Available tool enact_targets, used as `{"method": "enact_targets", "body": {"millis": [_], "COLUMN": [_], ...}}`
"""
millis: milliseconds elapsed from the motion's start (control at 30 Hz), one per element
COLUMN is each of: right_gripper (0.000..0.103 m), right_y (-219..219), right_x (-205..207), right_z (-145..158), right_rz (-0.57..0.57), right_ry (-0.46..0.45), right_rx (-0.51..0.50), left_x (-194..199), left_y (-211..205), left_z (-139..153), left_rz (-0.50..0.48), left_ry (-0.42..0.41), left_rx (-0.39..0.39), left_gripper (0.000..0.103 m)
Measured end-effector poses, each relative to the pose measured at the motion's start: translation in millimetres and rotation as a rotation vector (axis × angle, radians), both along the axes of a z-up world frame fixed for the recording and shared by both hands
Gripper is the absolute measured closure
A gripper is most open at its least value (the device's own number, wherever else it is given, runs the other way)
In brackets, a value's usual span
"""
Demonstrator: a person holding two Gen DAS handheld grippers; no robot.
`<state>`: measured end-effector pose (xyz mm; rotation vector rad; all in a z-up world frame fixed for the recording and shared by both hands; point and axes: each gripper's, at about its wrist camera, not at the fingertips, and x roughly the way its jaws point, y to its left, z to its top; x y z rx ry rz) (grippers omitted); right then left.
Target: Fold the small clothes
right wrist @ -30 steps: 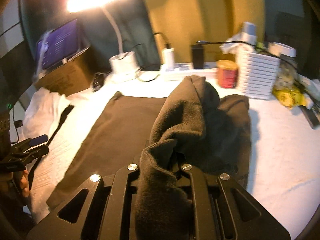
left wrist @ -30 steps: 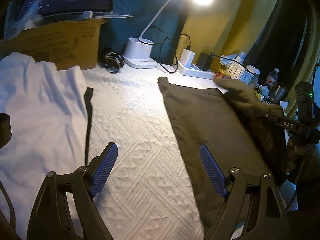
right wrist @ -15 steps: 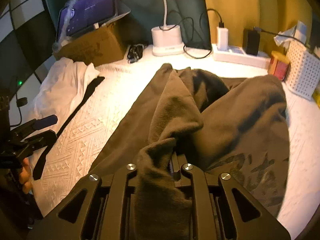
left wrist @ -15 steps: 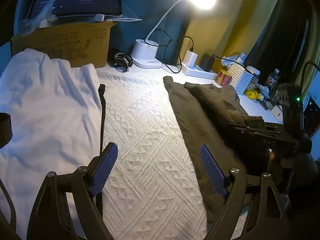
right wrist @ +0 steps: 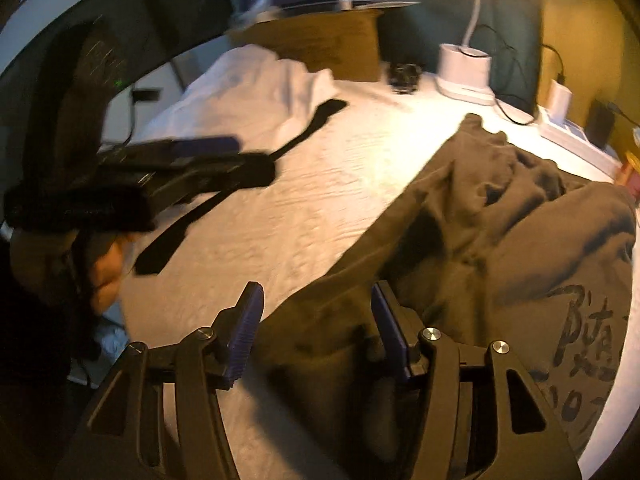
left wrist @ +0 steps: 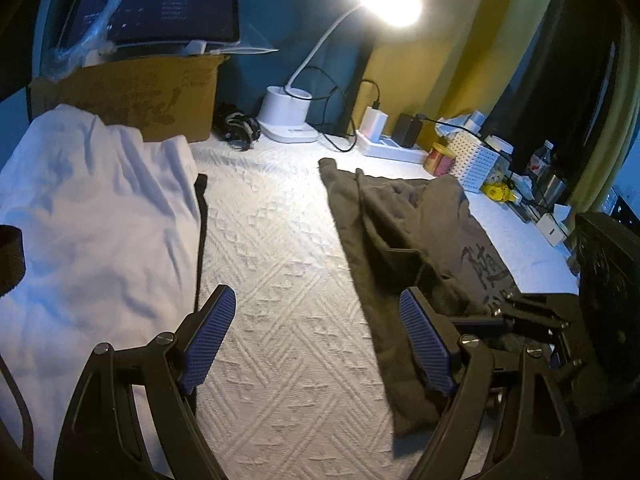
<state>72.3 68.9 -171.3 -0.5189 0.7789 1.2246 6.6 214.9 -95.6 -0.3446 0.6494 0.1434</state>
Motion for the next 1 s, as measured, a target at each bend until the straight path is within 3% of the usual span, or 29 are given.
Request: {"method": "enact_targets", "body": {"millis": [267,533,567,600,633,667,733,800,1000], "right_gripper": [0.044,0.044,0.044,0.044,0.044,0.044,0.044,0.044,0.044], "right_y": [-55,-135,-145,-152,-162,-169,-179,-185,-194], "right_x": [7,51,55,57,61,63,66,68,66], "right_z": [32,33,30,28,24,21,13,5,-13], "right_rz": [-0.124,-0.395,-0.426,-0.442,-0.473,-0.491,-0.519,-0.543,-0.566], "right_ry": [-0.023,-0.042,-0.042,-0.042,-0.043,-0.043,-0.047,-0.046,-0.042], "right_rx": [0.105,0.134,0.132,0.13,0.125,0.12,0.106,0.091,0.058], "left_x": [7,32,36,39,42,44,43,41,15], "left_y": [-28,-86,-93,-98,-103,-108,-115,-117,-109], "left_z": [6,-9,-16,-21,-28,-34,-39,-37,-11], "left_rz": [-0.075,-0.29,-0.31,-0.328,-0.347,-0.362,-0.37,-0.376,-0.331], "left_ry": [-0.015,0.028,0.052,0.076,0.103,0.129,0.142,0.148,0.119], "left_rx": [-0.008,-0.018,-0.015,-0.016,-0.017,-0.006,0.049,0.084,0.143], "left_gripper": [0.019,0.021,0.027,0.045,0.055,0.059,0.083,0.099,0.101]}}
